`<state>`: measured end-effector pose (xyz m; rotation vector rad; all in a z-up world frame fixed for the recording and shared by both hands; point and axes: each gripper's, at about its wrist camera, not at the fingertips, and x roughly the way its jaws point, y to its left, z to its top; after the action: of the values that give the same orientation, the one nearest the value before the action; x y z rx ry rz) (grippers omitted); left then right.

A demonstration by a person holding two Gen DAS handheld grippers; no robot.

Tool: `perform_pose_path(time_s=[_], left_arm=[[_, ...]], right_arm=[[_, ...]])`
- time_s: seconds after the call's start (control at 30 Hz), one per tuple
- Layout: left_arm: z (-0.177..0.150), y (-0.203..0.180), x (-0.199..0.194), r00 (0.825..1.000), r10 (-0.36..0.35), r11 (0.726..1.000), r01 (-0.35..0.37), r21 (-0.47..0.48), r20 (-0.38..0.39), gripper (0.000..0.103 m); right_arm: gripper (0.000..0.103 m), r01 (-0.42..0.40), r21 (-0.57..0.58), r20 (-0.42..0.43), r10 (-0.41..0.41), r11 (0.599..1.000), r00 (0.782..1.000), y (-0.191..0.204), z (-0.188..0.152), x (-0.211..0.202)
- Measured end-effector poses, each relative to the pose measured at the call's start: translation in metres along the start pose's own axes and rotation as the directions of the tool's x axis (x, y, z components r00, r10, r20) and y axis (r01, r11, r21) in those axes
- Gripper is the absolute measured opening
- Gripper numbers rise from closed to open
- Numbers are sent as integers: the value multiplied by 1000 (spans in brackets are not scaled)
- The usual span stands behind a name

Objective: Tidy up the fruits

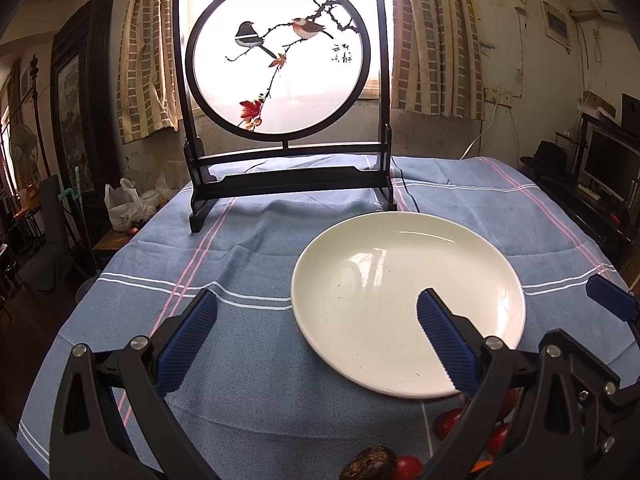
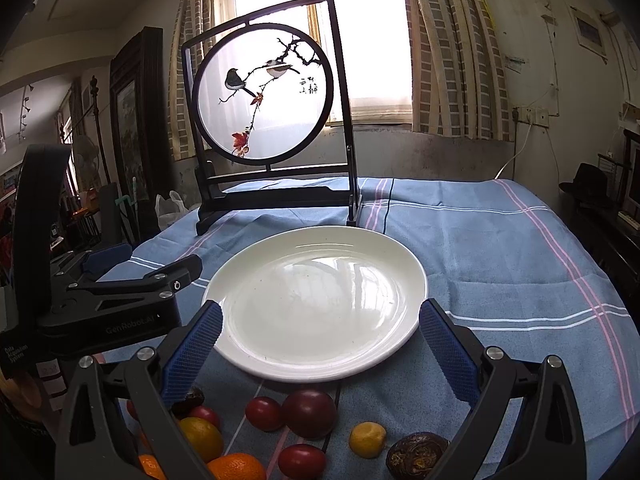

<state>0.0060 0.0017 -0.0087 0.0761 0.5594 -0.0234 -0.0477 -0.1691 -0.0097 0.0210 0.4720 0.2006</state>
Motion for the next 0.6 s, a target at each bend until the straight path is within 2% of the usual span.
perform_pose_path(time_s=[0.6], left_arm=[[0,0,0,1000,0,1000,0,0,-1,98]], right_arm=[[99,-1,-2,-3,1,1000,1000,1,0,1]])
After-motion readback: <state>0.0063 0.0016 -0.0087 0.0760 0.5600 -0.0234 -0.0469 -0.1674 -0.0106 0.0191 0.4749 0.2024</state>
